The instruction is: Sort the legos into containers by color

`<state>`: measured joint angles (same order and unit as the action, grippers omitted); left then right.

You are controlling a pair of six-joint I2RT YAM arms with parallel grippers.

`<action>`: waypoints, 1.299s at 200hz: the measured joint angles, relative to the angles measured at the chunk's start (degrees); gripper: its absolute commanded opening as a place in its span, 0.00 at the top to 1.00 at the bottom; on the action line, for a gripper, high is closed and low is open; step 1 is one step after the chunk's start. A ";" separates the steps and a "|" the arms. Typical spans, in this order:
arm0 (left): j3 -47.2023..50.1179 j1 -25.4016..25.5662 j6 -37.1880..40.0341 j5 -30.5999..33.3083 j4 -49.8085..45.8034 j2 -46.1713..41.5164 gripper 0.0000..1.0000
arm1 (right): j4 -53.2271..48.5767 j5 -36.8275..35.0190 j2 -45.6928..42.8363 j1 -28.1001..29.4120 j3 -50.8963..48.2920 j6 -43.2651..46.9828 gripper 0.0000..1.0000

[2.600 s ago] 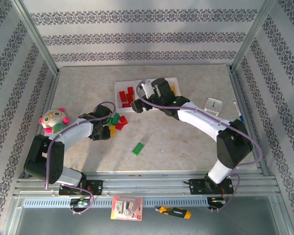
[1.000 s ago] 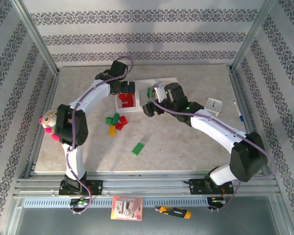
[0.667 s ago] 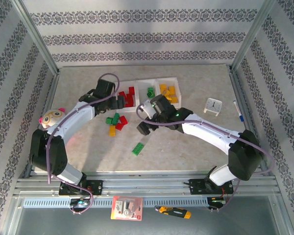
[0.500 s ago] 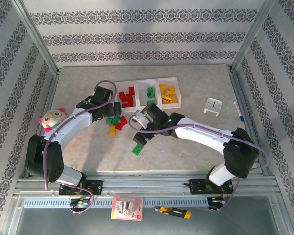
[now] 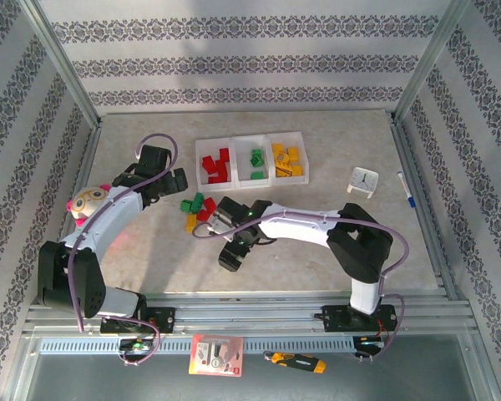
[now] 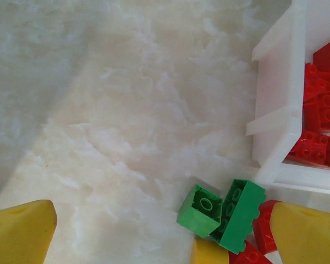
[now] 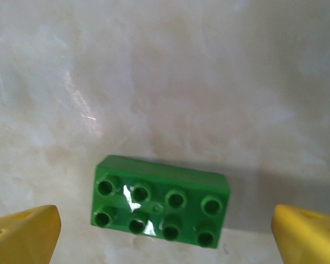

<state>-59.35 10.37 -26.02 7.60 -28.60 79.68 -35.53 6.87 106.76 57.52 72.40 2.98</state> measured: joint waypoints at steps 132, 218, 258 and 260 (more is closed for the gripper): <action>1.49 0.00 0.00 -0.02 -0.04 -1.92 0.01 | -8.07 -2.95 7.43 0.46 8.50 -1.55 0.12; 1.55 -0.02 0.02 -1.14 -0.02 -1.95 0.01 | -10.16 -3.48 9.07 0.37 10.34 -2.73 0.32; 1.55 -0.04 0.07 -1.68 -0.04 -1.95 0.01 | -10.10 -3.65 8.90 -0.28 10.32 -3.13 0.34; 1.55 -0.04 0.07 -1.77 -0.04 -1.95 0.01 | -10.10 -3.65 8.81 -0.42 10.29 -3.21 0.34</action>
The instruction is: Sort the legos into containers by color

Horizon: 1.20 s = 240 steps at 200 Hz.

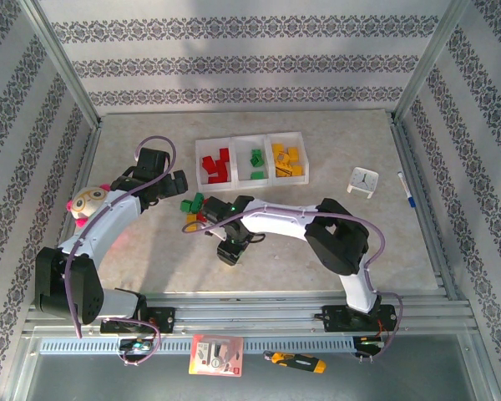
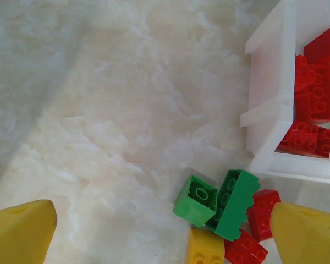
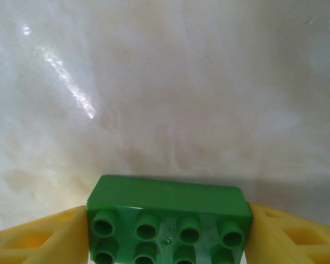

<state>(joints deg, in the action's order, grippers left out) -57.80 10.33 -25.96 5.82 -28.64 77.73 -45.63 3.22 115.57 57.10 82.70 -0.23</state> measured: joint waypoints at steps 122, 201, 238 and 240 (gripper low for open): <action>5.66 7.43 2.99 -7.13 6.27 -2.54 0.01 | 5.86 -3.15 -13.79 -18.10 -1.40 -3.56 0.35; 12.17 9.99 -1.53 -5.90 7.72 -5.20 0.01 | 14.23 -5.57 -0.59 -25.14 18.29 -2.69 0.33; 12.22 10.27 -2.45 -5.16 7.74 -4.57 0.01 | 14.23 -6.23 7.72 -25.86 25.09 -1.14 0.28; 12.22 10.27 -2.49 -5.16 7.76 -4.42 0.01 | 14.19 -6.25 8.00 -25.86 25.35 -1.07 0.27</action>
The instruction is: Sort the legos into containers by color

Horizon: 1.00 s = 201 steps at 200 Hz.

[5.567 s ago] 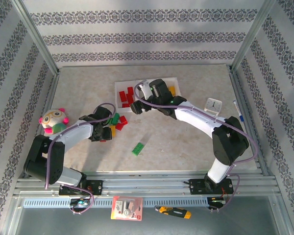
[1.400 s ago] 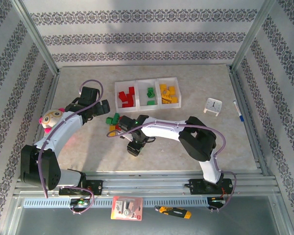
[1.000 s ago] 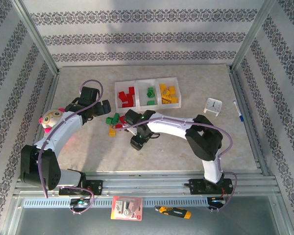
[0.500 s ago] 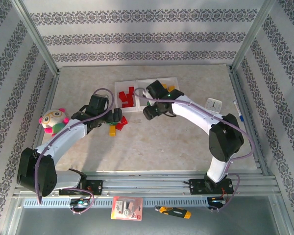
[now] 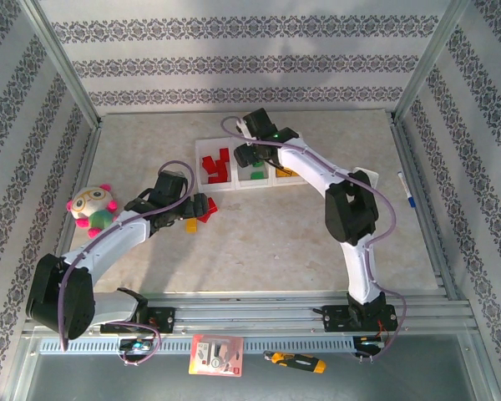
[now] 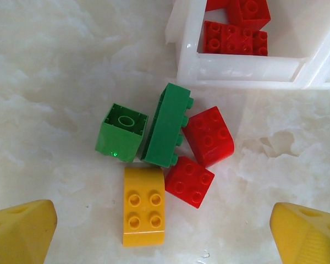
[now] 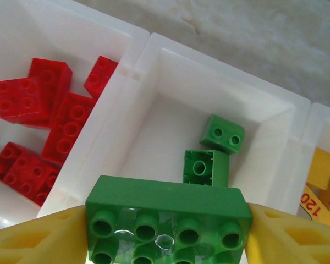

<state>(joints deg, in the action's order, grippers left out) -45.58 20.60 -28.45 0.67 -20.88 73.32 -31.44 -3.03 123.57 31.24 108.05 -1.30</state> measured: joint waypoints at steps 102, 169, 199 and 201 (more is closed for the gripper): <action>0.15 0.04 0.09 -0.31 0.31 9.55 0.02 | 3.93 3.15 -16.79 0.02 -13.46 0.17 0.05; -1.42 0.83 0.52 -1.29 0.74 15.47 0.29 | 9.03 5.44 -29.73 0.04 -30.75 -1.36 0.05; -1.81 0.83 0.81 -1.51 0.87 15.74 0.36 | 9.16 5.44 -29.79 0.02 -33.86 -2.86 0.05; -1.81 0.85 0.81 -1.53 0.87 15.76 0.37 | 9.20 5.44 -29.79 0.02 -33.92 -2.91 0.05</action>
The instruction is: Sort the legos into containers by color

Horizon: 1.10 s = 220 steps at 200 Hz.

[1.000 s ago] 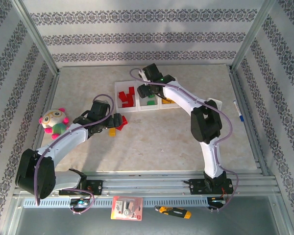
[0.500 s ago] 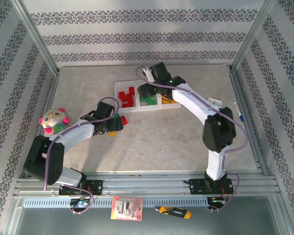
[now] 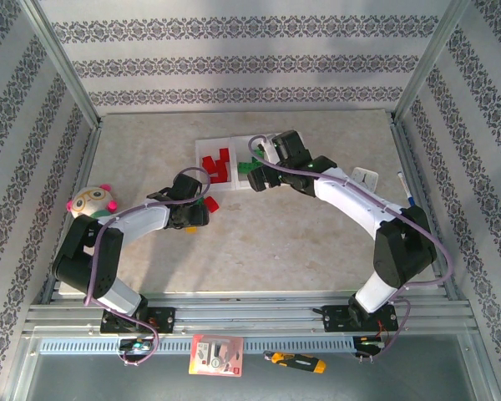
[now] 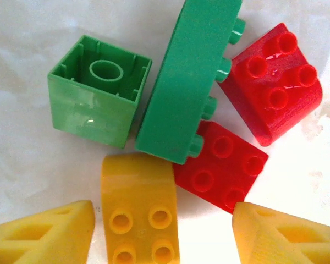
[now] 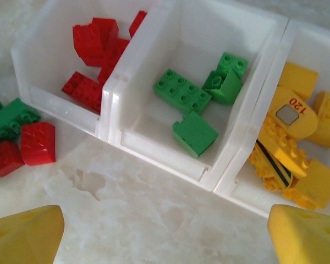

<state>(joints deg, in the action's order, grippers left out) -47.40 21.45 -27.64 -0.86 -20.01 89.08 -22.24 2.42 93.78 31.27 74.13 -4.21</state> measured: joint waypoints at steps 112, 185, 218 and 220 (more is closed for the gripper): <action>5.38 0.24 0.37 1.31 -1.68 -5.09 0.32 | 2.40 0.55 0.07 0.00 -0.04 -2.12 0.05; 4.81 0.26 -1.31 3.23 -2.14 -1.99 0.38 | 3.08 1.86 0.79 0.00 -0.04 -3.19 0.05; 3.82 0.31 -2.19 4.90 -3.37 -1.05 0.52 | 3.37 2.16 0.79 0.00 -0.04 -3.23 0.05; 3.78 0.31 -2.21 4.85 -3.37 -1.03 0.53 | 3.37 2.19 0.79 0.00 -0.04 -3.23 0.05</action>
<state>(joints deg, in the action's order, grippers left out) -43.62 21.76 -29.85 3.99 -23.38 88.05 -18.87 4.60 94.56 31.27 74.08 -7.44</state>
